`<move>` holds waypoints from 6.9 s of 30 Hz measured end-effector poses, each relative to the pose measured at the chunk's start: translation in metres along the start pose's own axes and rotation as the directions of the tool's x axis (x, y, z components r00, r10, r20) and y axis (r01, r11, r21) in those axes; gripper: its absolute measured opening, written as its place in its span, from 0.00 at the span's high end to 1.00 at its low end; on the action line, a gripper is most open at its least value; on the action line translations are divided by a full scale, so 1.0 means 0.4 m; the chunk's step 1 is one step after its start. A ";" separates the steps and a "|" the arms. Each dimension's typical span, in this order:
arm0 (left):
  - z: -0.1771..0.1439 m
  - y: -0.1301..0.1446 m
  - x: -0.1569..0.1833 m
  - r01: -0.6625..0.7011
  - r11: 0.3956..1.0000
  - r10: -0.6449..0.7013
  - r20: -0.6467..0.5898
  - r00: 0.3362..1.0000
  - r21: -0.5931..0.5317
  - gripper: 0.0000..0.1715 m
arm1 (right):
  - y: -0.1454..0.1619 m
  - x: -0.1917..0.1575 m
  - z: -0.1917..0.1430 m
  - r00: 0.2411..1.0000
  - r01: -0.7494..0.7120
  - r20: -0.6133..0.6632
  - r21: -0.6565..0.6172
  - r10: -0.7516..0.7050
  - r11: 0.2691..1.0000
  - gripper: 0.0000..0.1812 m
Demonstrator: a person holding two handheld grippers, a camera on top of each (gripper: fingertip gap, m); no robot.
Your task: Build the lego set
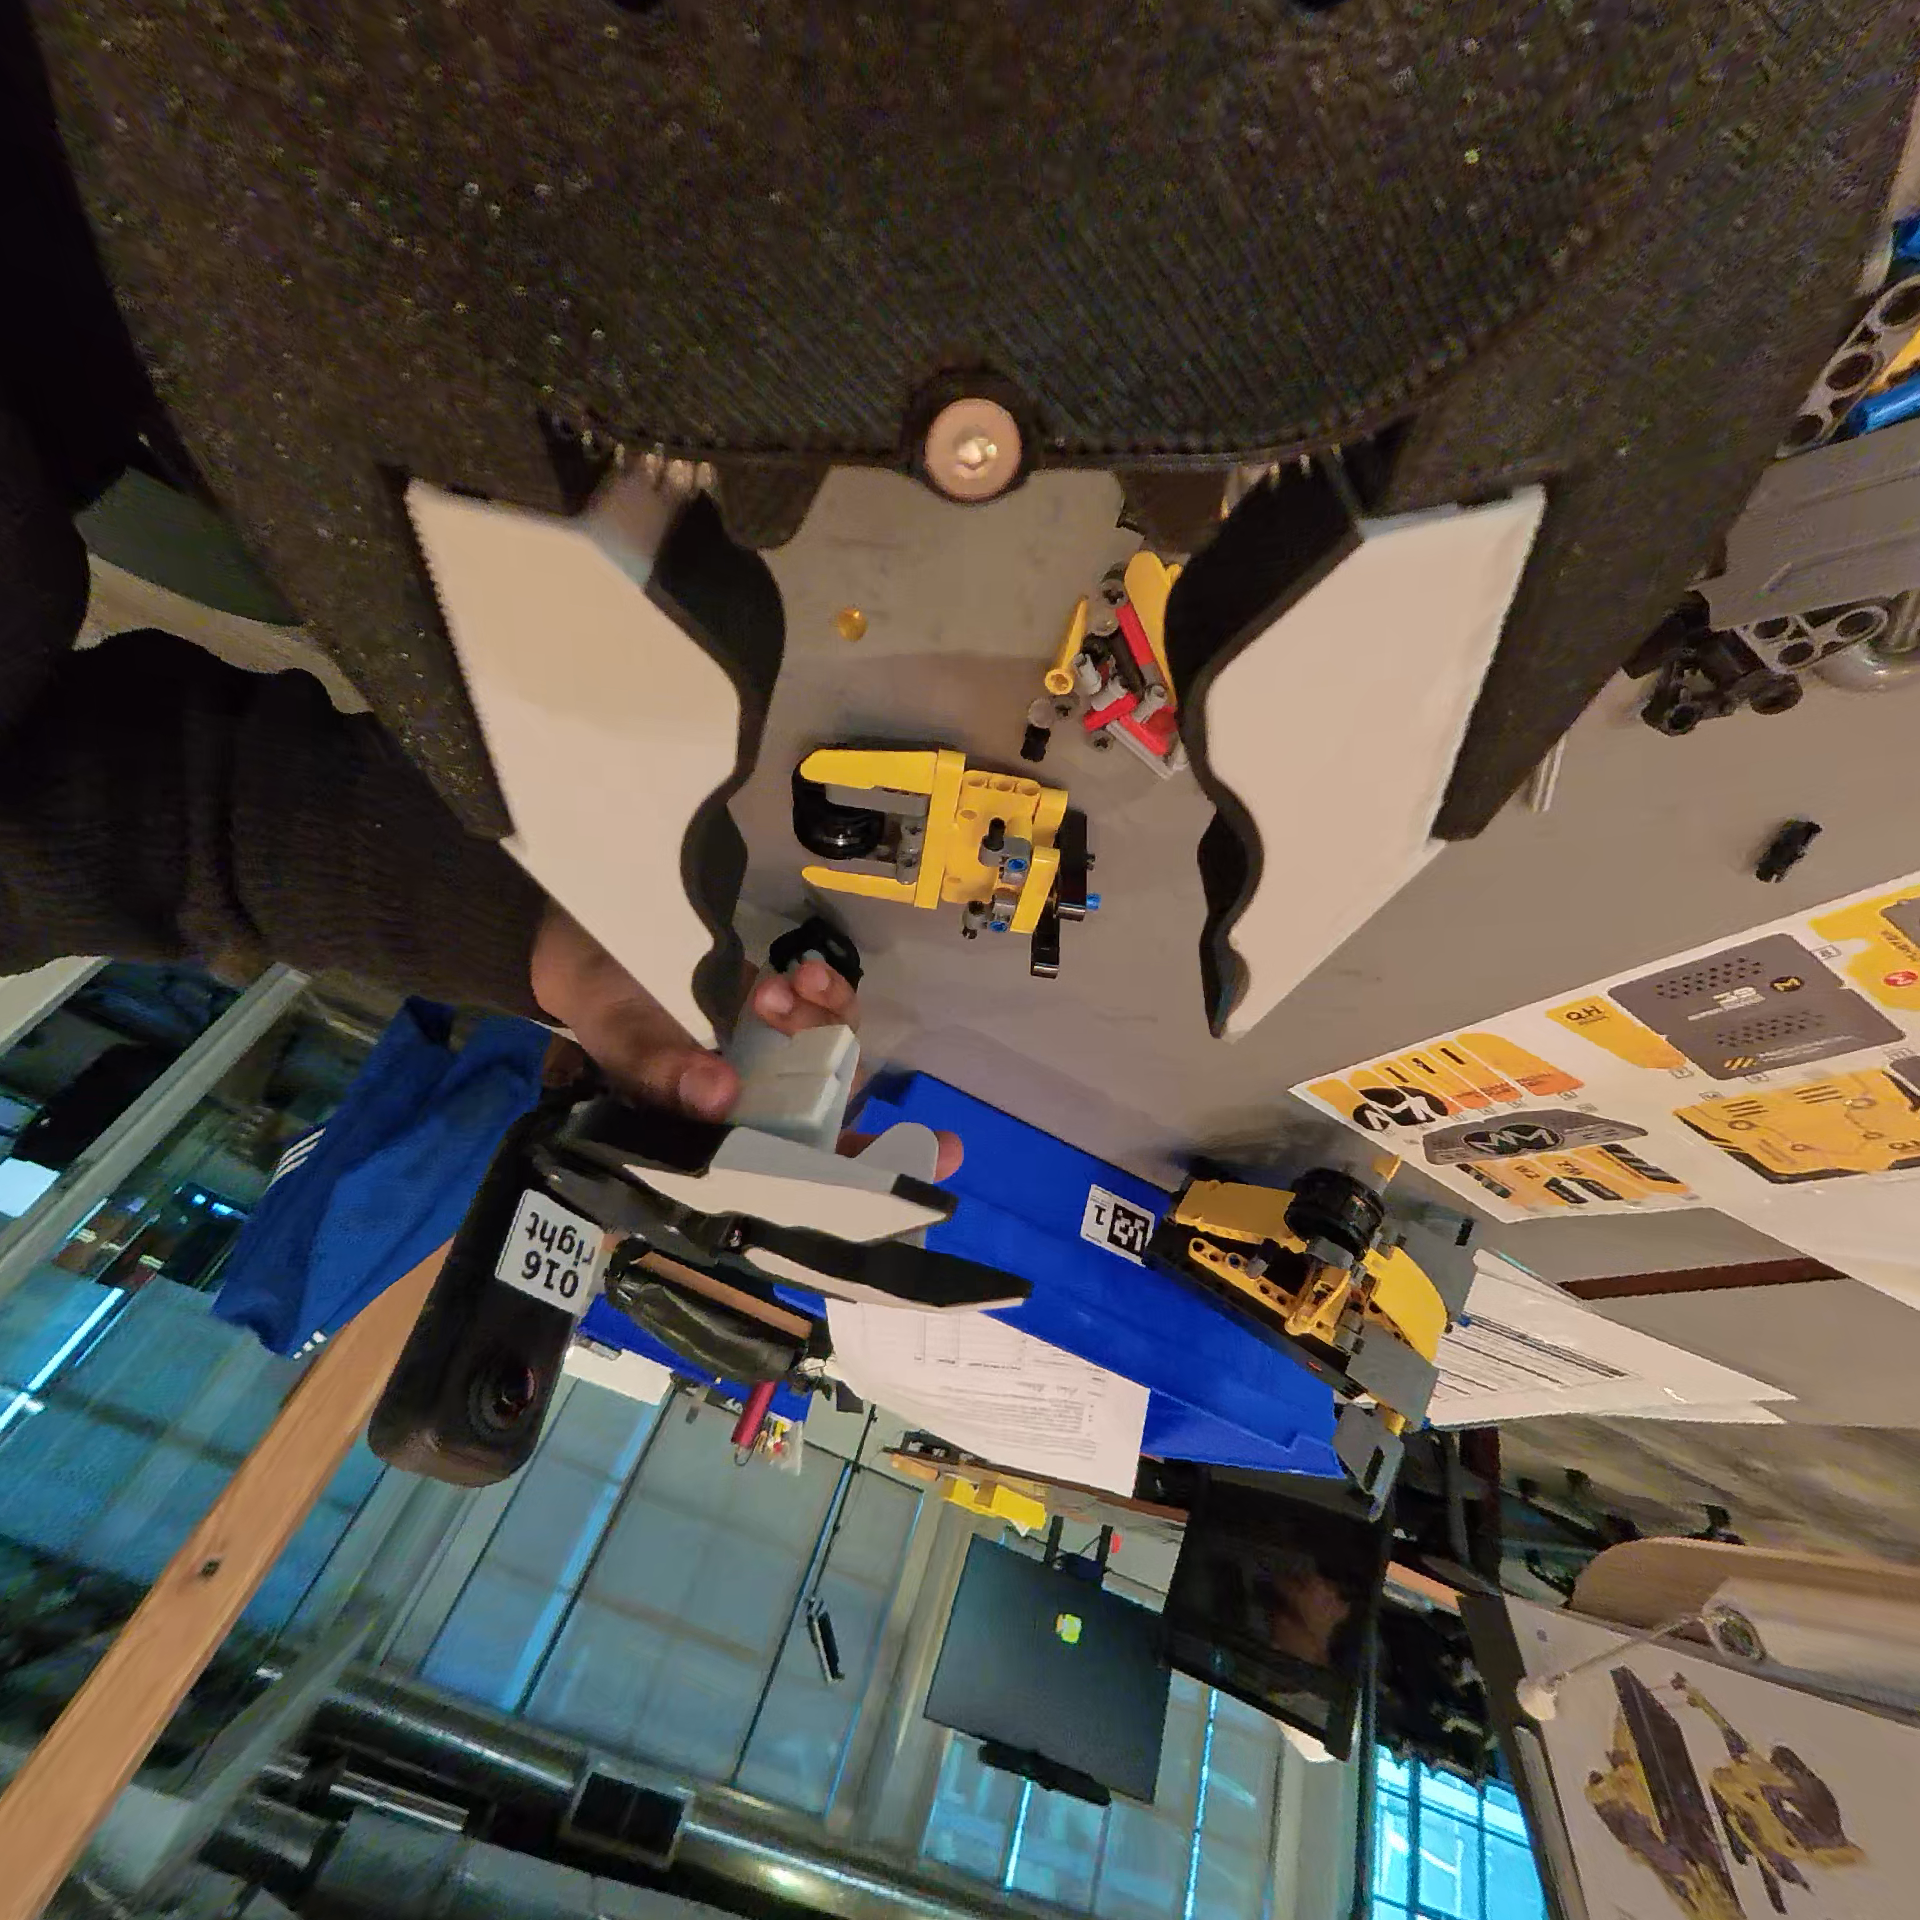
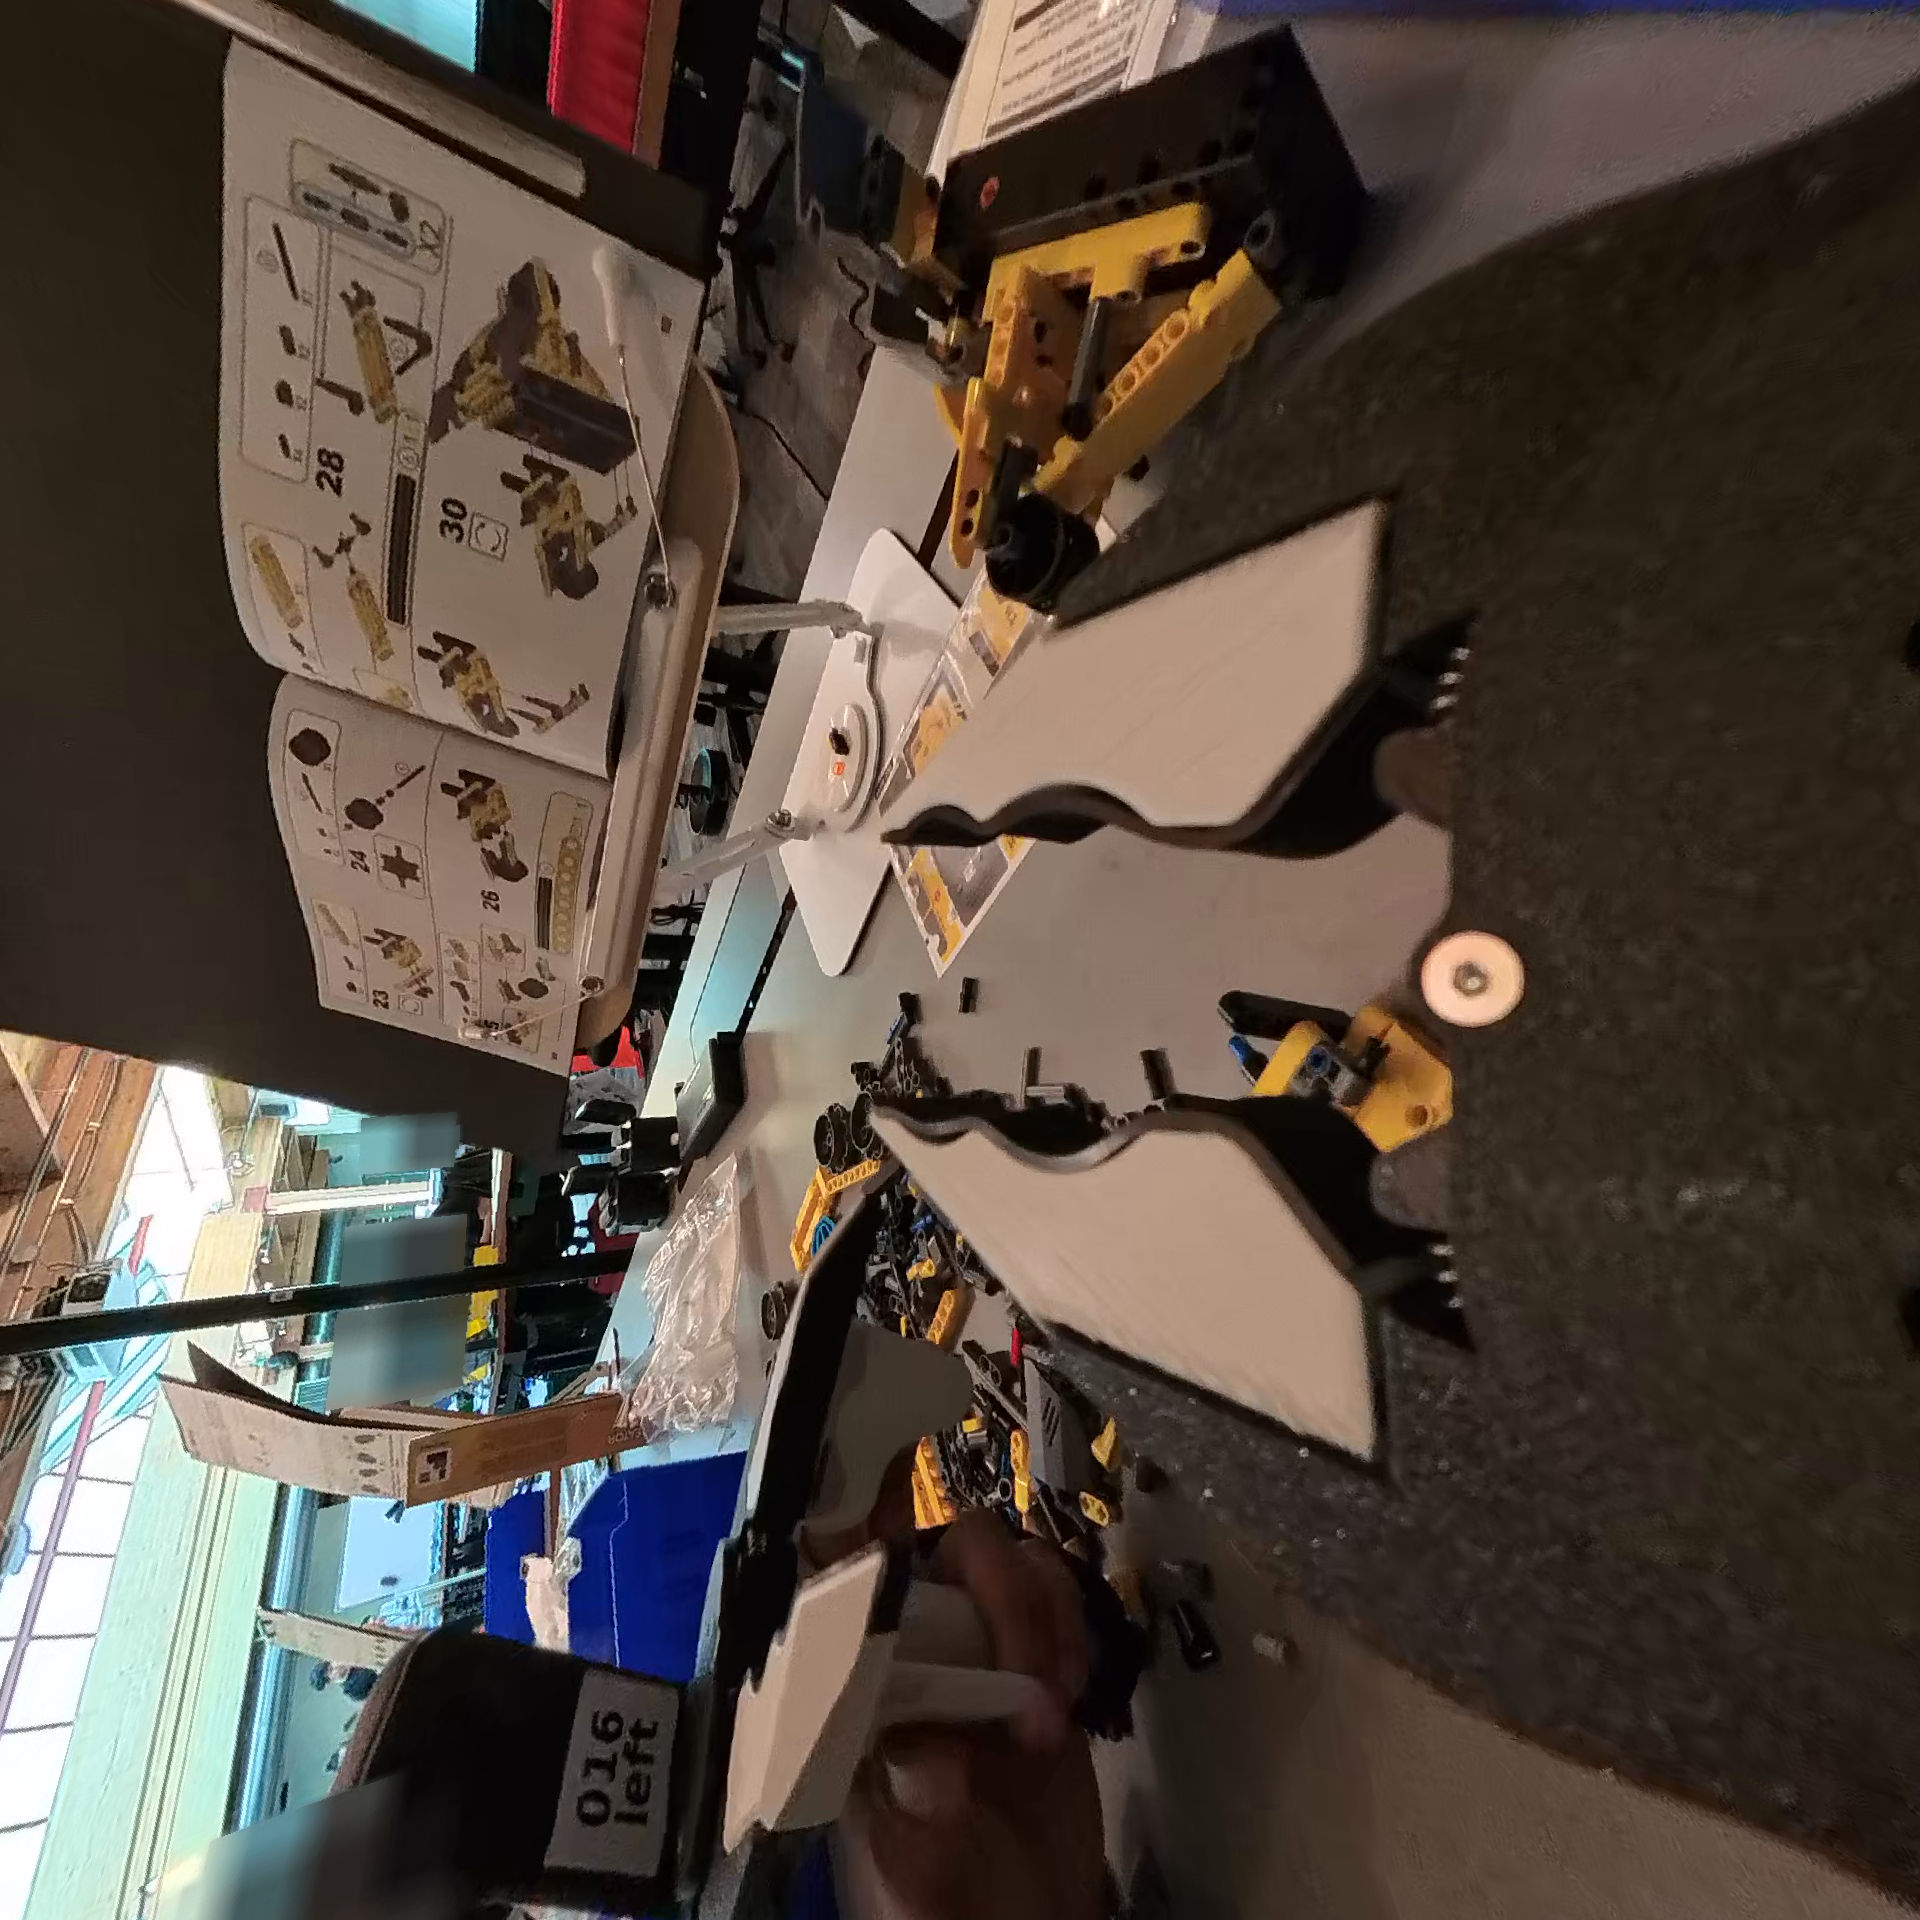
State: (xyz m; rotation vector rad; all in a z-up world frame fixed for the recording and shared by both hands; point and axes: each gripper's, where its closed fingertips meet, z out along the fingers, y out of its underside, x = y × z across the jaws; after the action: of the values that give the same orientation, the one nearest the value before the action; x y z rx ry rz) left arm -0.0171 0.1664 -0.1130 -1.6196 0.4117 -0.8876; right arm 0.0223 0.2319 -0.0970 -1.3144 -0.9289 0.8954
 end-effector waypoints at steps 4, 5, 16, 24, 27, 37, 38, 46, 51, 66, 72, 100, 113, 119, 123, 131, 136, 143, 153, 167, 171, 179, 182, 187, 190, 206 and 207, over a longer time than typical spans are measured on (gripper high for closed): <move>0.002 0.003 0.007 -0.026 1.000 0.026 -0.002 1.000 -0.011 0.51 | 0.005 -0.013 0.004 1.000 0.016 0.010 -0.006 -0.016 1.000 0.74; 0.002 0.003 0.010 -0.033 0.999 0.033 -0.005 0.999 -0.013 0.51 | 0.008 -0.015 0.005 1.000 0.014 0.015 -0.008 -0.013 1.000 0.74; -0.012 -0.019 0.011 -0.051 0.999 0.051 -0.005 0.999 0.016 0.53 | 0.025 0.001 0.010 0.989 -0.141 0.040 -0.029 0.142 0.990 0.73; -0.011 -0.014 0.004 -0.073 0.997 0.073 0.012 0.997 -0.001 0.54 | 0.029 0.017 0.006 0.963 -0.255 0.081 -0.040 0.258 0.966 0.73; -0.009 -0.009 0.005 -0.080 0.997 0.080 0.013 0.997 -0.012 0.54 | 0.035 0.023 0.005 0.969 -0.231 0.079 -0.059 0.236 0.971 0.74; -0.007 -0.003 0.002 -0.103 0.994 0.103 0.026 0.994 -0.030 0.54 | 0.040 0.018 0.006 0.935 -0.328 0.114 -0.071 0.334 0.942 0.74; -0.006 0.000 0.001 -0.103 0.994 0.104 0.028 0.994 -0.035 0.54 | 0.040 0.017 0.007 0.932 -0.337 0.118 -0.072 0.344 0.939 0.74; -0.003 0.010 -0.007 -0.094 0.994 0.096 0.034 0.995 -0.051 0.54 | 0.048 0.003 0.011 0.912 -0.377 0.138 -0.096 0.387 0.921 0.74; -0.002 0.015 -0.009 -0.100 0.993 0.102 0.040 0.994 -0.061 0.55 | 0.051 -0.001 0.013 0.913 -0.373 0.138 -0.103 0.385 0.922 0.74; 0.016 0.070 0.056 -0.088 0.976 0.071 -0.095 0.993 -0.197 0.51 | 0.093 -0.061 -0.092 0.890 -0.041 0.421 -0.306 0.174 0.951 0.61; 0.033 0.228 0.061 -0.196 0.830 0.177 -0.086 0.980 -0.523 0.57 | 0.170 -0.075 -0.155 0.821 -0.006 0.504 -0.461 0.267 0.888 0.64; 0.056 0.291 0.063 -0.149 0.752 0.101 -0.111 0.989 -0.643 0.75 | 0.264 -0.125 -0.190 0.760 0.249 0.617 -0.566 0.204 0.786 0.74; 0.042 0.266 0.031 -0.126 0.782 0.108 -0.067 0.992 -0.611 0.96 | 0.274 -0.144 -0.184 0.757 0.317 0.639 -0.546 0.139 0.776 0.75; 0.031 0.291 0.051 -0.119 0.749 0.068 -0.103 0.992 -0.652 0.72 | 0.268 -0.139 -0.186 0.762 0.295 0.630 -0.545 0.151 0.785 0.75; 0.029 0.284 0.060 -0.120 0.763 0.056 -0.120 0.991 -0.636 0.63 | 0.266 -0.140 -0.186 0.762 0.296 0.631 -0.541 0.147 0.787 0.75; 0.036 0.268 0.073 -0.093 0.790 0.010 -0.139 0.990 -0.606 0.71 | 0.267 -0.145 -0.186 0.762 0.301 0.631 -0.541 0.142 0.785 0.74; 0.036 0.274 0.071 -0.088 0.781 0.007 -0.133 0.991 -0.618 0.70 | 0.265 -0.145 -0.188 0.761 0.282 0.627 -0.550 0.165 0.786 0.74; 0.032 0.279 0.059 -0.088 0.773 0.025 -0.108 0.994 -0.629 0.67 | 0.262 -0.145 -0.195 0.758 0.283 0.632 -0.544 0.164 0.790 0.74; 0.017 0.221 0.050 -0.096 0.830 0.039 -0.114 0.993 -0.549 0.65 | 0.146 -0.110 -0.157 0.795 0.103 0.583 -0.405 0.170 0.908 0.69; 0.001 0.067 0.041 -0.229 0.938 0.217 -0.071 0.973 -0.262 0.54 | 0.146 -0.037 -0.088 0.907 -0.005 0.390 -0.366 0.158 0.931 0.68; 0.000 0.029 0.003 -0.313 0.929 0.331 0.065 0.941 -0.199 0.37 | 0.140 -0.017 -0.083 0.914 -0.052 0.357 -0.362 0.191 0.931 0.68; -0.022 -0.056 0.009 -0.467 0.884 0.461 0.196 0.865 -0.020 0.50 | 0.149 -0.005 -0.076 0.930 -0.031 0.329 -0.374 0.164 0.927 0.67; -0.048 -0.112 -0.030 -0.457 0.885 0.408 0.331 0.851 0.084 0.40 | 0.149 -0.010 -0.074 0.931 -0.014 0.334 -0.369 0.147 0.929 0.61; -0.060 -0.136 -0.040 -0.531 0.843 0.455 0.412 0.789 0.086 0.47 | 0.147 -0.027 -0.073 0.928 0.044 0.362 -0.349 0.091 0.936 0.50; -0.053 -0.132 -0.064 -0.559 0.829 0.479 0.487 0.730 0.023 0.57 | 0.148 -0.018 -0.063 0.939 0.058 0.337 -0.342 0.065 0.938 0.50; 0.056 -0.066 -0.204 -0.301 0.932 0.362 0.461 0.810 -0.204 1.00 | 0.124 0.059 0.091 0.935 -0.147 0.268 -0.303 0.232 0.942 0.70; 0.052 -0.054 -0.196 -0.295 0.934 0.356 0.431 0.829 -0.203 1.00 | 0.125 0.051 0.083 0.939 -0.116 0.278 -0.304 0.204 0.946 0.70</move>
State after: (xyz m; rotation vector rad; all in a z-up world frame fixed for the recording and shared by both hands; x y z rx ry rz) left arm -0.0569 0.2402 -0.1185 -1.7476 0.3966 -0.2007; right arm -0.0012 0.2661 -0.1449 -1.5410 -1.2402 1.1486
